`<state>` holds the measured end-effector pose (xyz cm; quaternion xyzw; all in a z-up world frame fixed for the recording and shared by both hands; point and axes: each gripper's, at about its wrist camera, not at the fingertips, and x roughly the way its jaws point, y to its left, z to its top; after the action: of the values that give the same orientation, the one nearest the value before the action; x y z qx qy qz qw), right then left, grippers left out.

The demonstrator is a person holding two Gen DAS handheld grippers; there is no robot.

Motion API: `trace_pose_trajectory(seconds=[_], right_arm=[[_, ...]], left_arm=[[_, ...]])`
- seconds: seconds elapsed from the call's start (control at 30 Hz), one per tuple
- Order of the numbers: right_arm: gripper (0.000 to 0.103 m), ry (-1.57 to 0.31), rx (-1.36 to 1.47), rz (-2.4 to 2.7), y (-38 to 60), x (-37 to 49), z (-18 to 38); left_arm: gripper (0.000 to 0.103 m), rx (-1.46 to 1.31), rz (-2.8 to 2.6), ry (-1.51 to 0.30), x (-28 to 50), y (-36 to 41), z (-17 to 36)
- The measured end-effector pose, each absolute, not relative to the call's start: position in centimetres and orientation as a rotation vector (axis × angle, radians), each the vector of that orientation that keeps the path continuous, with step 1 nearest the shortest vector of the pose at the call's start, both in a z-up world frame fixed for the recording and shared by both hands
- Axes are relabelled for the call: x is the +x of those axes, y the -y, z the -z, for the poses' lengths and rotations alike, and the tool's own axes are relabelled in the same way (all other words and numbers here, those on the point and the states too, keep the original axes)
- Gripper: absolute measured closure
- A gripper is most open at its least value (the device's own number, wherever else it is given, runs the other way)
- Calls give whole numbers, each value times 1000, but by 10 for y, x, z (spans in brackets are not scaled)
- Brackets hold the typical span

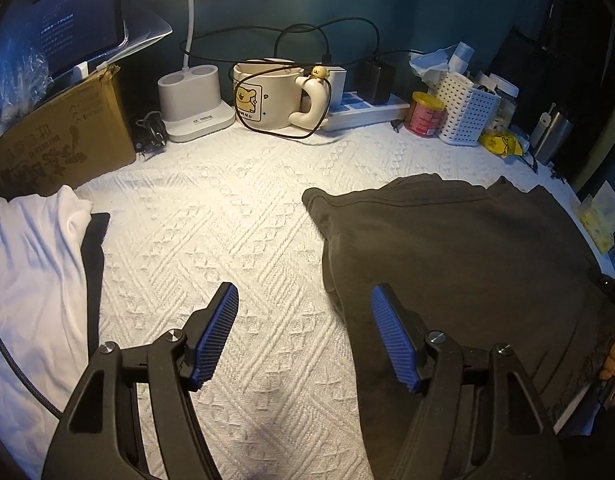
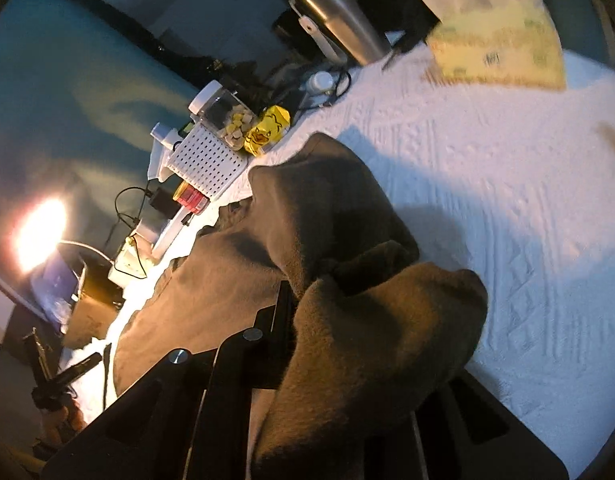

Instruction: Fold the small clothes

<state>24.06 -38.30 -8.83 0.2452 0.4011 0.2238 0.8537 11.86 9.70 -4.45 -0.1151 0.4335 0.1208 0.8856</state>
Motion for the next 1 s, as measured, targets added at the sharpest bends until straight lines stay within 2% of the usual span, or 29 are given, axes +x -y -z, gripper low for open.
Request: trace_pose_trajectory(seconds=[0.57,1.0], right_arm=[[90,-689,247,-560,282,210,15],[90,-722,-11,-771,150,170,17]], left_arm=[[33,-284,-201,-819,94,-117,48],[33,-320,-170,-721,70,-131,41]])
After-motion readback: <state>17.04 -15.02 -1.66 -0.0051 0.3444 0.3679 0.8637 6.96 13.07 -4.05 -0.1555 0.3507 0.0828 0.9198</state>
